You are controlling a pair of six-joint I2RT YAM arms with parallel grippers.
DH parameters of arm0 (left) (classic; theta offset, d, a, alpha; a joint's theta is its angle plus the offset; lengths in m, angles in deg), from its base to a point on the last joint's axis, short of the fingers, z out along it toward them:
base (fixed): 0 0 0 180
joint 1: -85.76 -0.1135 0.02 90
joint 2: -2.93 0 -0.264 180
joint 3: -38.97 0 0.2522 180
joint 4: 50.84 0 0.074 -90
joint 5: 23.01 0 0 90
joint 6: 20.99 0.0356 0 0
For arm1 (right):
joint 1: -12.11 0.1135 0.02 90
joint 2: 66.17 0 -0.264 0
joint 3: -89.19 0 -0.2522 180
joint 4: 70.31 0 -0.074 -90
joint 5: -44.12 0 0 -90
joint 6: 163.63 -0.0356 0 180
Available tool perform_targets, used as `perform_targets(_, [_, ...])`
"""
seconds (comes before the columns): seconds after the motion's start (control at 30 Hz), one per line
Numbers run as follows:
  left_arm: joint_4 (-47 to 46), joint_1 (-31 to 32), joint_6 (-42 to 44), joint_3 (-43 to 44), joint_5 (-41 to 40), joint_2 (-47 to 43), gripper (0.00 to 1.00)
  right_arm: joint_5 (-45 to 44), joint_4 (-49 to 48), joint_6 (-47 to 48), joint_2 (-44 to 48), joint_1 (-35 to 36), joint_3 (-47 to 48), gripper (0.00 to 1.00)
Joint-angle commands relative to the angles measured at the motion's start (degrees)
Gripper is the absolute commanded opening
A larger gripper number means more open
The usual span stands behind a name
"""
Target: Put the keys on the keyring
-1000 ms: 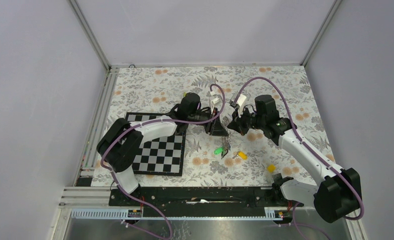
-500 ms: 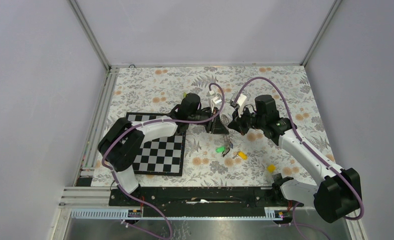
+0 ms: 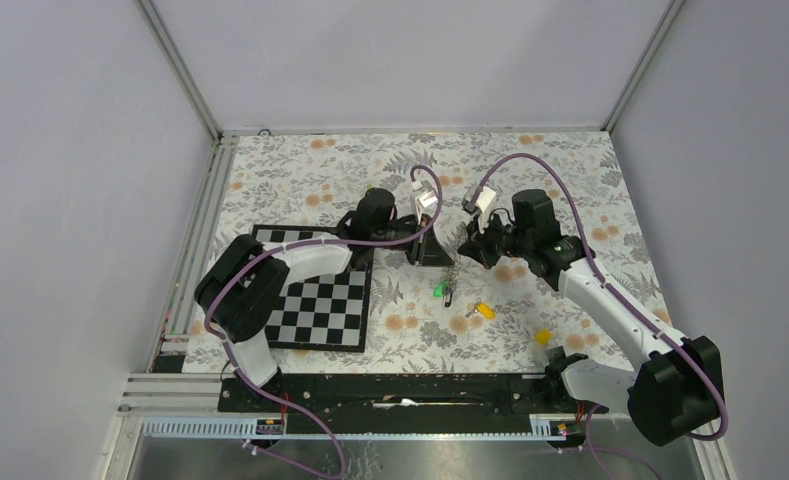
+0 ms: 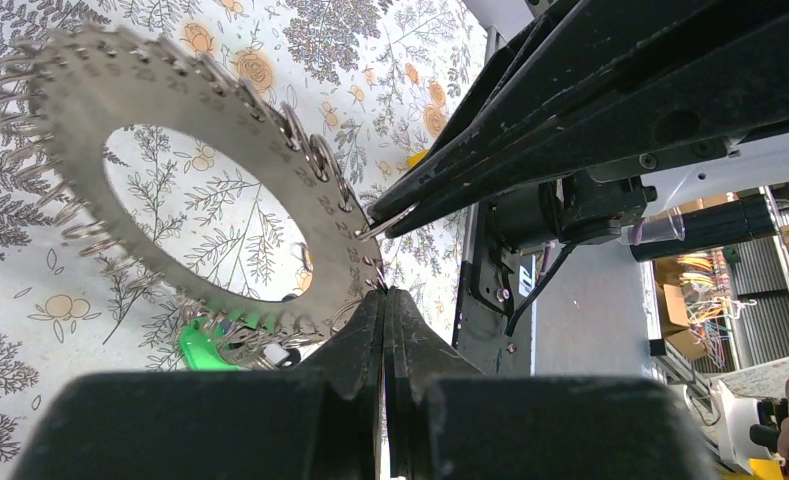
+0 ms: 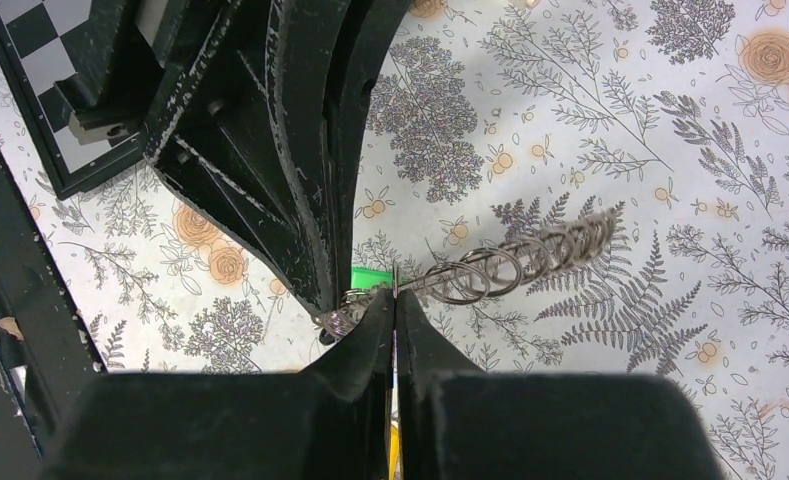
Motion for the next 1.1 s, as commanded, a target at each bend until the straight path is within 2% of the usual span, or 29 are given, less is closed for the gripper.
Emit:
perform_targets(0.0, [-3.92, -1.37, 0.11, -0.62, 1.8, -1.82, 0.0, 0.04, -2.34, 0.95, 0.78, -0.3, -0.03, 0.0])
perform_targets(0.27, [-9.65, -2.54, -3.2, -2.29, 7.2, -3.44, 0.0, -0.23, -2.11, 1.84, 1.06, -0.43, -0.22, 0.01])
perform_targets(0.93, [-5.2, -3.56, 0.3, -0.62, 8.18, -5.34, 0.0, 0.11, -0.67, 2.86, 0.38, -0.51, 0.38, 0.0])
perform_targets(1.07, [-0.34, -3.49, 3.59, 0.25, 3.72, -5.6, 0.0, 0.61, -0.6, 1.99, 0.51, -0.53, 0.8, 0.0])
